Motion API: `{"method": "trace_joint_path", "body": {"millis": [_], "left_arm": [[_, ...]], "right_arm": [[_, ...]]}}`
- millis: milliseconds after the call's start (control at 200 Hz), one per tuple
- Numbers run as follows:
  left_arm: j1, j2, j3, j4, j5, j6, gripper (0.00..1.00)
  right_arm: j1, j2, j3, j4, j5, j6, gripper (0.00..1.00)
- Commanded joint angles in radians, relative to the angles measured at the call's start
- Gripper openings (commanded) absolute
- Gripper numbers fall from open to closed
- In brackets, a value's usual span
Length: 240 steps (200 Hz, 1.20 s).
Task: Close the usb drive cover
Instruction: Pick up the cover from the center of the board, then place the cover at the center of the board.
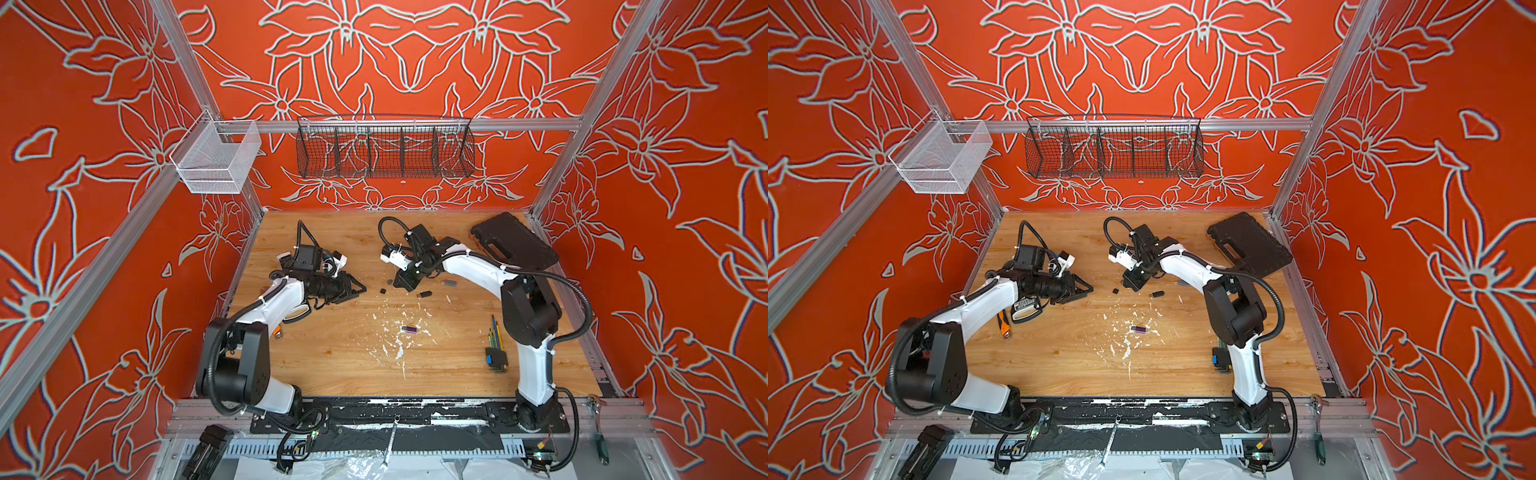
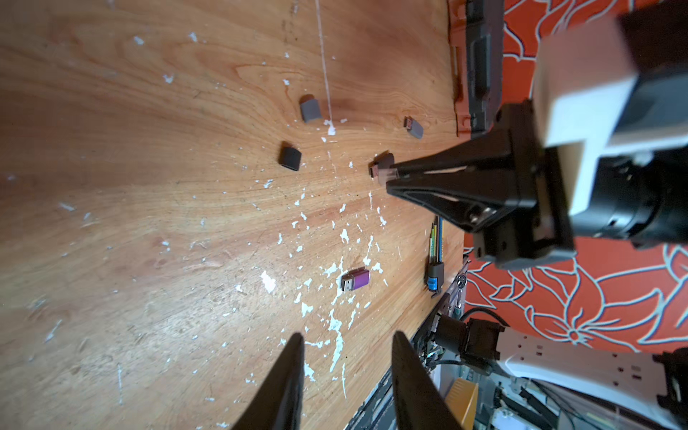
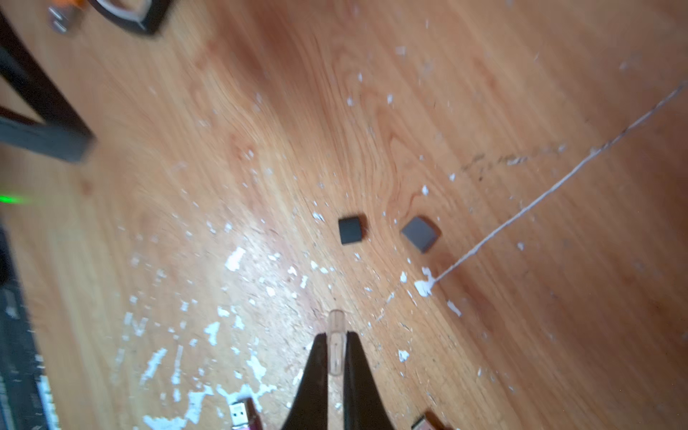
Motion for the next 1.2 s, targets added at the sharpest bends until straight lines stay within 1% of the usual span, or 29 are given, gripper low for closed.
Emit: {"method": "trace_joint_path", "body": {"millis": [0, 95, 195, 310, 370, 450, 565, 651, 706, 756, 796, 851, 906, 981, 1071, 1196], "left_arm": [[-0.009, -0.089, -0.080, 0.241, 0.031, -0.050, 0.36], [-0.019, -0.168, -0.147, 0.377, 0.023, -0.054, 0.33], [-0.026, -0.220, -0.186, 0.456, 0.028, -0.036, 0.31], [-0.030, -0.216, -0.188, 0.506, 0.070, -0.026, 0.29], [-0.031, -0.203, -0.188, 0.545, 0.110, -0.036, 0.29], [-0.033, -0.186, -0.189, 0.598, 0.135, -0.045, 0.27], [-0.036, -0.174, -0.188, 0.648, 0.142, -0.031, 0.17], [-0.036, -0.173, -0.191, 0.658, 0.139, -0.022, 0.16], [-0.036, -0.177, -0.188, 0.638, 0.127, -0.009, 0.16], [-0.036, -0.183, -0.178, 0.582, 0.102, 0.019, 0.17], [-0.036, -0.191, -0.166, 0.515, 0.066, 0.049, 0.19], [-0.036, -0.204, -0.153, 0.423, 0.017, 0.088, 0.19], [-0.036, -0.223, -0.154, 0.369, -0.030, 0.114, 0.20], [-0.036, -0.259, -0.173, 0.345, -0.089, 0.122, 0.21], [-0.036, -0.301, -0.198, 0.340, -0.145, 0.121, 0.21], [-0.036, -0.338, -0.218, 0.330, -0.196, 0.115, 0.21]], "right_arm": [[-0.030, -0.027, -0.007, 0.062, -0.249, 0.066, 0.05], [-0.052, -0.044, -0.018, 0.127, -0.377, 0.121, 0.04], [-0.056, -0.055, -0.009, 0.148, -0.449, 0.147, 0.04], [-0.057, -0.055, 0.014, 0.145, -0.524, 0.166, 0.03], [-0.057, -0.057, 0.021, 0.145, -0.561, 0.177, 0.03], [-0.057, -0.062, 0.021, 0.145, -0.589, 0.184, 0.03], [-0.058, -0.081, 0.009, 0.162, -0.614, 0.194, 0.02], [-0.056, -0.091, -0.005, 0.192, -0.619, 0.216, 0.02], [-0.057, -0.089, -0.002, 0.163, -0.577, 0.206, 0.02], [-0.056, -0.082, 0.006, 0.095, -0.518, 0.159, 0.02], [-0.055, -0.076, 0.011, 0.042, -0.436, 0.137, 0.03], [-0.056, -0.064, 0.014, -0.031, -0.325, 0.106, 0.03], [-0.053, -0.055, 0.001, -0.085, -0.203, 0.098, 0.03], [-0.048, -0.050, -0.048, -0.095, -0.061, 0.109, 0.04], [-0.023, -0.045, -0.111, -0.077, 0.081, 0.113, 0.04], [0.023, -0.017, -0.138, -0.080, 0.246, 0.107, 0.03]]}}
